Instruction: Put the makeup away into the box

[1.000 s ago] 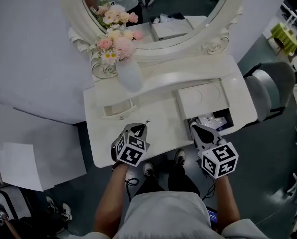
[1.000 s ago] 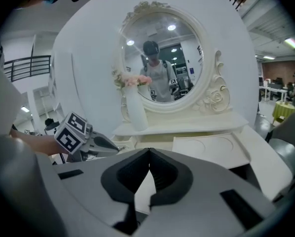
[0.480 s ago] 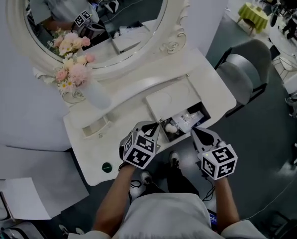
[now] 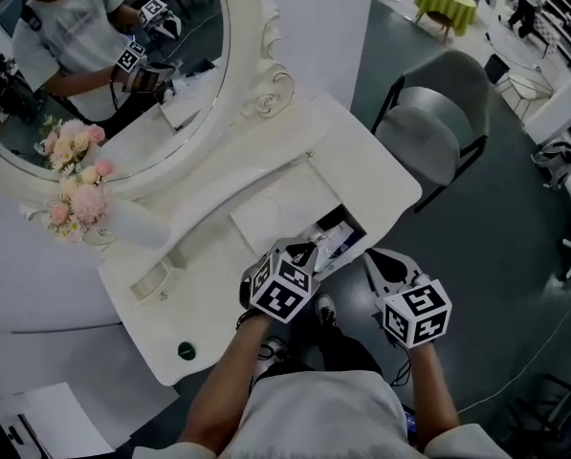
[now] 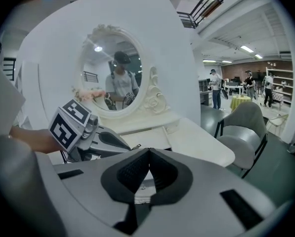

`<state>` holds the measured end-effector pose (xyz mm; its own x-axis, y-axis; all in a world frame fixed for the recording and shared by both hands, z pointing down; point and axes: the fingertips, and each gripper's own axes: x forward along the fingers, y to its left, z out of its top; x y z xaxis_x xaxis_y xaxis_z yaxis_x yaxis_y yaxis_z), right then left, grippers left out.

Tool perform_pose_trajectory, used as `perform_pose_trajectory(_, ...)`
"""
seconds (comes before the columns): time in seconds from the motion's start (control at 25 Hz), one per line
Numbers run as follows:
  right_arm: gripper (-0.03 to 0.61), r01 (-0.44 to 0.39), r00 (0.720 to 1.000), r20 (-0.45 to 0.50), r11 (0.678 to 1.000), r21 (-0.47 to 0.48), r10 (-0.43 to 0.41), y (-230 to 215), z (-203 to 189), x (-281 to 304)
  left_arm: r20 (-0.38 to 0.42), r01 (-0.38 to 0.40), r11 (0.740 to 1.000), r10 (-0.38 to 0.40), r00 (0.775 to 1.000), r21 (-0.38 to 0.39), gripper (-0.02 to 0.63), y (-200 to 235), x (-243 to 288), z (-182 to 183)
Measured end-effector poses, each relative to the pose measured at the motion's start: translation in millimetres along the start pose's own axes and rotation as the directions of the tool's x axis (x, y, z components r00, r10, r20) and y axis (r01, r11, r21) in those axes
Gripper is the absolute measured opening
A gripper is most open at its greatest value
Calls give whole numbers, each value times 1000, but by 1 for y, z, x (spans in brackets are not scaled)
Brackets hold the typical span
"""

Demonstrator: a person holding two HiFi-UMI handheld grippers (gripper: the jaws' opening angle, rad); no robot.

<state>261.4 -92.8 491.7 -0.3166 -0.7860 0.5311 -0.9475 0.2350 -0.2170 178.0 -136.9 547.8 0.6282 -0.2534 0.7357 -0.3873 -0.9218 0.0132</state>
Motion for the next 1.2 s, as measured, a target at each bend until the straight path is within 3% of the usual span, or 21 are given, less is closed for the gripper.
perform_pose_trajectory(0.4,-6,-12,1000,-21,1000,28,12,-51,-2,5,-196,63,998,-57,979,26,6,-17,73,-3)
perform_pose_trajectory(0.6,-6,-33,999,-28,999,25,34,-69,2,10,-245,82,997,-76,966,15,8,-22,96,-6)
perform_pose_trajectory(0.92,-6,-45,998,-32,999,27,46,-91,5,15,-293,99,995,-93,952,6,13,-29,122,-6)
perform_pose_trajectory(0.96,-6,-46,998,-34,999,25,47,-92,6,16,-294,96,995,-90,952,8,43,-29,123,-6)
perform_pose_trajectory(1.2,-6,-72,997,-37,997,3,72,-87,15,27,-239,49,998,-54,970,-27,44,-15,108,-3)
